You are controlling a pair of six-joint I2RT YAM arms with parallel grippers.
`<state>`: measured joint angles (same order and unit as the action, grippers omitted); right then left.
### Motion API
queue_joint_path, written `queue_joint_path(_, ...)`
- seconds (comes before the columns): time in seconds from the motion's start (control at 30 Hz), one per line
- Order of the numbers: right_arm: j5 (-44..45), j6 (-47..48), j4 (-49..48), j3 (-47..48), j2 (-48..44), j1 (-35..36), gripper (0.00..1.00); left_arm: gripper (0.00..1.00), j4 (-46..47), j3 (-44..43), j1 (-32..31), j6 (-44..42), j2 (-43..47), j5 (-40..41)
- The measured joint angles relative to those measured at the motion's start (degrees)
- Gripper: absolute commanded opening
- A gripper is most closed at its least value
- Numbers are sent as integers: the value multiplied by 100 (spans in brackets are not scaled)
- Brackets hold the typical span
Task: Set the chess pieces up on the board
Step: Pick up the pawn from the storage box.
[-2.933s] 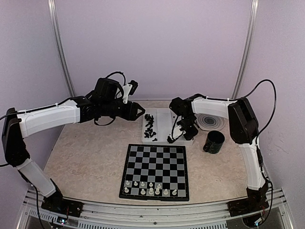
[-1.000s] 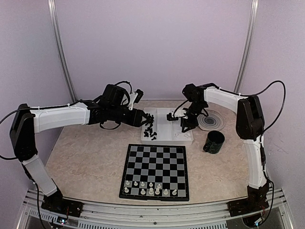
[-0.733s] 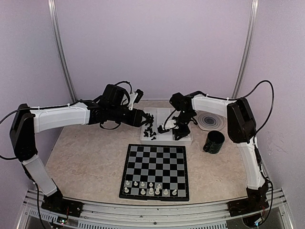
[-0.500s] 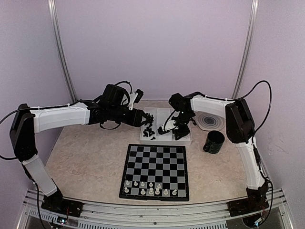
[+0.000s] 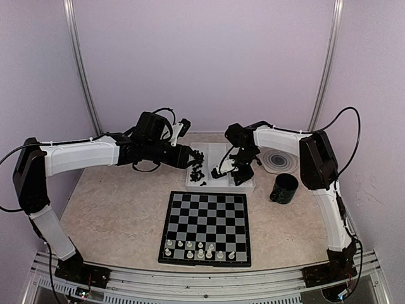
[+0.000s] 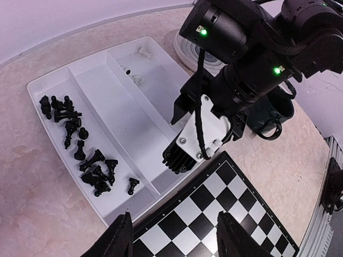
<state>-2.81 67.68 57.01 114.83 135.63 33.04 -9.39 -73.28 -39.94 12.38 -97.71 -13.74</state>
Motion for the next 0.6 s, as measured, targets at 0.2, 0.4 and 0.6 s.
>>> queue_joint_path(0.2, -153, -293, 20, 0, 0, -157, 48, 53, -2, 0, -11, 0, 2, -4)
queue_joint_path(0.4, -350, -608, 22, 0, 2, -372, 48, 53, -2, 0, -22, 0, 2, -24)
queue_joint_path(0.6, -531, -1005, 7, 0, 4, -553, 51, 53, -2, 0, -33, 0, 0, -44)
